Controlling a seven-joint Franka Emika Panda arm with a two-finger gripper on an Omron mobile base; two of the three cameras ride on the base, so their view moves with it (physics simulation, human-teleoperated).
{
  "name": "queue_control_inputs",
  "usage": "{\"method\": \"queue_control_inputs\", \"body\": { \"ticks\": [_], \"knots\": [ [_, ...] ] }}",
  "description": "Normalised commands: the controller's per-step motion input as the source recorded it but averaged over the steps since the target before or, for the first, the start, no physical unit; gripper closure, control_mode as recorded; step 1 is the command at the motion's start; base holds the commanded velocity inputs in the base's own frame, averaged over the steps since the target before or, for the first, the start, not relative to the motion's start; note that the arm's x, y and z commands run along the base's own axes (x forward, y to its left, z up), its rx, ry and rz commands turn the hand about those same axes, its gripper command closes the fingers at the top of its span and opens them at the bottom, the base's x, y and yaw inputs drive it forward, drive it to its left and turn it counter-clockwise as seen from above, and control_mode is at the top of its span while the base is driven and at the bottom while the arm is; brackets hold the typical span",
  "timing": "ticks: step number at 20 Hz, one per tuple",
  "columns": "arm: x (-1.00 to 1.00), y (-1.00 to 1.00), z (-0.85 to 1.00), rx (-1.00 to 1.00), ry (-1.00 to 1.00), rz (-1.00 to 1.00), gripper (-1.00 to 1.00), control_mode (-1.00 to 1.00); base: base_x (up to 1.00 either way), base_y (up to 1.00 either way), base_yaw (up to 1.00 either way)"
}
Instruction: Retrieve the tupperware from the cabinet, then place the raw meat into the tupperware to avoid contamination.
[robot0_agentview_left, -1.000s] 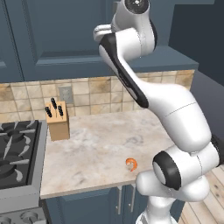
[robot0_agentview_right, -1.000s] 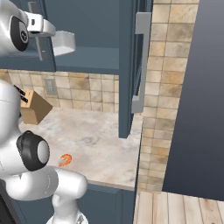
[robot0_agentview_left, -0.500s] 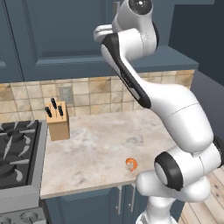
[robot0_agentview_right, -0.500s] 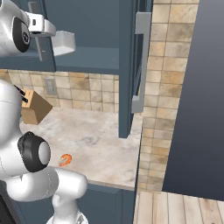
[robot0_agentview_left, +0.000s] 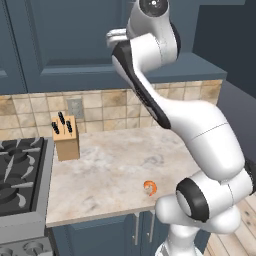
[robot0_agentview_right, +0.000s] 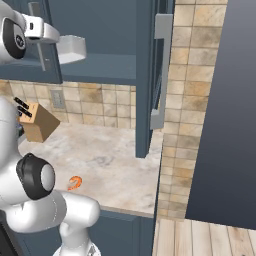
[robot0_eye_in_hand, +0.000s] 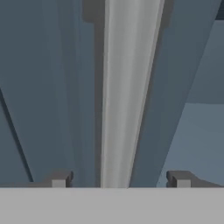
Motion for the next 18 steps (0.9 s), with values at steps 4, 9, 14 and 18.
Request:
{"method": "queue_control_inputs", "body": {
  "ticks": [4,9,14,18],
  "knots": [
    [-0.57,0.22,-0.03,-0.05,0.06,-0.19,1.0,-1.0,0.0,0.0,0.0],
    [-0.68,0.29,-0.07,-0.05,0.04,-0.19,1.0,-1.0,0.0,0.0,0.0],
    [-0.69,0.3,-0.08,-0.05,0.04,-0.19,1.0,-1.0,0.0,0.0,0.0],
    [-0.73,0.36,-0.1,-0.04,0.05,-0.18,1.0,-1.0,0.0,0.0,0.0]
  ]
}}
